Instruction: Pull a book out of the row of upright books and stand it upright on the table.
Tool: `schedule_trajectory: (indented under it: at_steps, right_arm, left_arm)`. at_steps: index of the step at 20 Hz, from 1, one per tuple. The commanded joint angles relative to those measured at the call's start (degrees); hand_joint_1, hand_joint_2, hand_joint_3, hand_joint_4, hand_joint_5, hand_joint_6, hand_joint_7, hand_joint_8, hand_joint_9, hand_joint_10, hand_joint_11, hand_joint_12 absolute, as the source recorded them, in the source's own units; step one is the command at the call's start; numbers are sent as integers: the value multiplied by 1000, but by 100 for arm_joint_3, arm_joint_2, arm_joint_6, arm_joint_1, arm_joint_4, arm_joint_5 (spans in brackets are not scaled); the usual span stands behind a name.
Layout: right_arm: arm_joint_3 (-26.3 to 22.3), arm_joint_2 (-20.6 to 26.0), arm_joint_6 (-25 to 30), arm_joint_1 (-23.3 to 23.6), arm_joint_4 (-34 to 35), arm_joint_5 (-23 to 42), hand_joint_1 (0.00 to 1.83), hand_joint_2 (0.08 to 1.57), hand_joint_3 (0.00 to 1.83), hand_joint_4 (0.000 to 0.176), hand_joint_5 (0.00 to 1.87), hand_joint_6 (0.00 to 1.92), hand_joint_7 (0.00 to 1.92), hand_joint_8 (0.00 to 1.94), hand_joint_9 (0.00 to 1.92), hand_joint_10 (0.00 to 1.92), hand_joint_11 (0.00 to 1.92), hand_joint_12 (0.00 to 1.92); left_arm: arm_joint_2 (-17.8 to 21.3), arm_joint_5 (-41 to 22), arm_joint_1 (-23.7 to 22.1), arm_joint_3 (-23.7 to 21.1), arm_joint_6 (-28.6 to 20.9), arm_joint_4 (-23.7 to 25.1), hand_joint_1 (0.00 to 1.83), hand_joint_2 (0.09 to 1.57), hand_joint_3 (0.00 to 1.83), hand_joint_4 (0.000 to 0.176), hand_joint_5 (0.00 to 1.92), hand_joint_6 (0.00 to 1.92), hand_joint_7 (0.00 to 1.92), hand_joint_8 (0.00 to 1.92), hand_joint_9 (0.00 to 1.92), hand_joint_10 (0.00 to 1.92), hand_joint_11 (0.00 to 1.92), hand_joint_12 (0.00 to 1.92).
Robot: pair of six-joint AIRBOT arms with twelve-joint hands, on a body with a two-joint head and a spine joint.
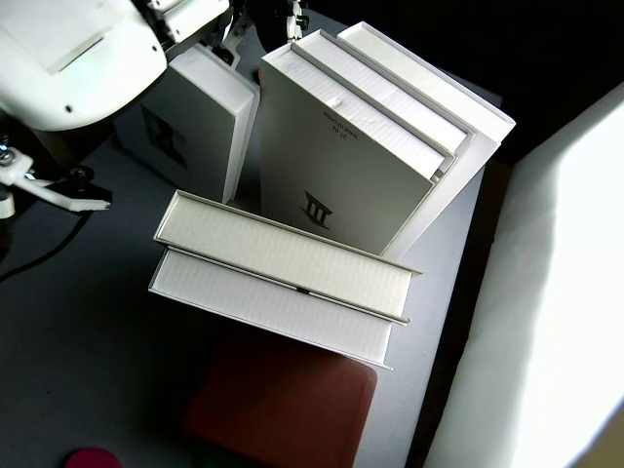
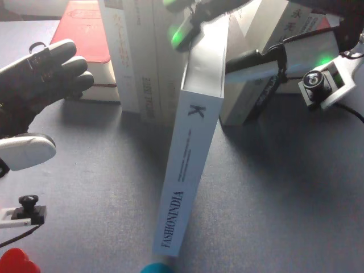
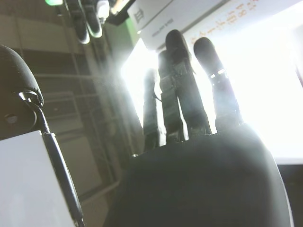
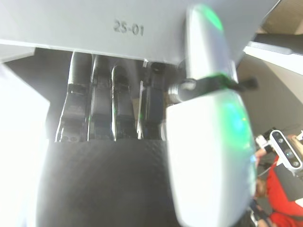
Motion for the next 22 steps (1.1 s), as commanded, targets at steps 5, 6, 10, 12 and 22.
schedule_trajectory:
  at_steps: [5, 6, 10, 12, 22]
  right_arm:
    - [-92, 89, 24, -54, 482, 458, 1314, 1032, 0, 0, 864, 317, 187, 1, 571, 116, 15, 1420]
    - [-101, 113, 24, -73, 500, 462, 1339, 1023, 0, 0, 547, 86, 189, 1, 577, 109, 21, 1418]
    - [-127, 203, 2, -99, 531, 460, 733, 809, 0, 0, 35, 3, 0, 0, 0, 0, 0, 359]
    - [-137, 223, -11, -99, 541, 458, 879, 766, 0, 0, 0, 0, 0, 0, 0, 0, 0, 242]
    - [-356, 571, -751, -681, 1312, 469, 661, 835, 0, 76, 0, 0, 0, 0, 0, 0, 0, 0]
  left_arm:
    - [-44, -706, -33, 20, -67, -143, 1068, 754, 3, 77, 424, 0, 450, 0, 467, 0, 0, 1481]
    - [-54, -706, -33, 26, -67, -151, 1067, 758, 5, 79, 415, 0, 441, 0, 456, 0, 0, 1483]
    - [-94, -706, -35, 59, -67, -165, 1038, 741, 0, 67, 412, 0, 417, 0, 447, 0, 0, 1521]
    - [-113, -706, -35, 78, -67, -173, 1035, 746, 1, 59, 385, 0, 387, 0, 440, 2, 0, 1529]
    - [-186, -700, -30, 189, -67, -308, 931, 710, 0, 84, 122, 0, 49, 2, 156, 4, 0, 1151]
